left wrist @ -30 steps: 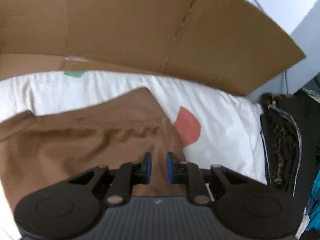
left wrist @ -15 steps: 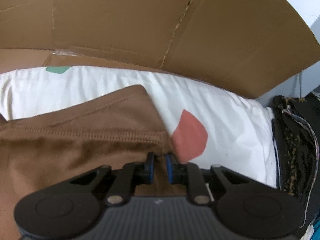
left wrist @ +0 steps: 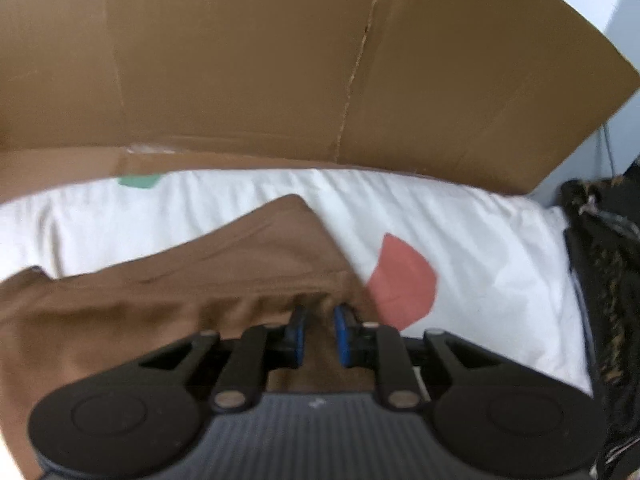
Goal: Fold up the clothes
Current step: 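Open both grippers and release the brown fabric onto the stack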
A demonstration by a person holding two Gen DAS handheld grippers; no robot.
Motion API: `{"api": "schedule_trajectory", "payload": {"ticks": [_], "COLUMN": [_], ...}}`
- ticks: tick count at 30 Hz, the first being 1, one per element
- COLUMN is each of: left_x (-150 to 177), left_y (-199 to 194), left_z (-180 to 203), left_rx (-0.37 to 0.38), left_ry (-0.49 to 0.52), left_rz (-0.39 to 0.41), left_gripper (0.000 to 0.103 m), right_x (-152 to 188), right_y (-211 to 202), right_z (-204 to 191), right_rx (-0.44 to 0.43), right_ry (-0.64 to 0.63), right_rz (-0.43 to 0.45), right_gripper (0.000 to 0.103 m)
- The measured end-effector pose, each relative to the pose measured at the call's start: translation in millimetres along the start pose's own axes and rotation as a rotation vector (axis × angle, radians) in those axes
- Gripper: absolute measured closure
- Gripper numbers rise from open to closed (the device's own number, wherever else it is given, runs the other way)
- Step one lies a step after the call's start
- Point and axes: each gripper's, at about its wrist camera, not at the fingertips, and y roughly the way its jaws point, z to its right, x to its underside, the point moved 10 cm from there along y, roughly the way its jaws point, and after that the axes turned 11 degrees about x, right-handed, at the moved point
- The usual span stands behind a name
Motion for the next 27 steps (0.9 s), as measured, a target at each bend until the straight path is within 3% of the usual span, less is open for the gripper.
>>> {"api": "schedule_trajectory", "payload": {"ticks": [7, 9, 10, 15, 20, 22, 24, 27], "left_x": [12, 22, 29, 58, 66, 70, 75, 82], "left_y": [-38, -44, -46, -57, -69, -67, -60, -48], "left_z": [-8, -6, -6, 8, 33, 43, 50, 56], "left_rx": [0.010, 0.034, 0.037, 0.085, 0.144, 0.173, 0.188, 0.196], "left_ry": [0.018, 0.015, 0.015, 0.037, 0.065, 0.076, 0.090, 0.099], "left_rz": [0.010, -0.004, -0.013, -0.017, 0.026, 0.025, 0.008, -0.007], "left_gripper": [0.081, 0.067, 0.065, 0.065, 0.065, 0.069, 0.081, 0.084], "right_x": [-11, -16, -17, -26, -38, -40, -42, -44], "right_y": [-22, -22, -22, -22, -23, -23, -22, -17], "right_z": [1, -2, -4, -15, -28, -33, -38, -43], "right_rx": [0.063, 0.058, 0.055, 0.057, 0.049, 0.043, 0.037, 0.048], "right_ry": [-0.033, -0.038, -0.048, -0.089, -0.131, -0.147, -0.162, -0.185], "right_rz": [0.052, 0.059, 0.062, 0.088, 0.130, 0.139, 0.147, 0.147], "right_gripper": [0.077, 0.077, 0.077, 0.077, 0.078, 0.079, 0.083, 0.087]}}
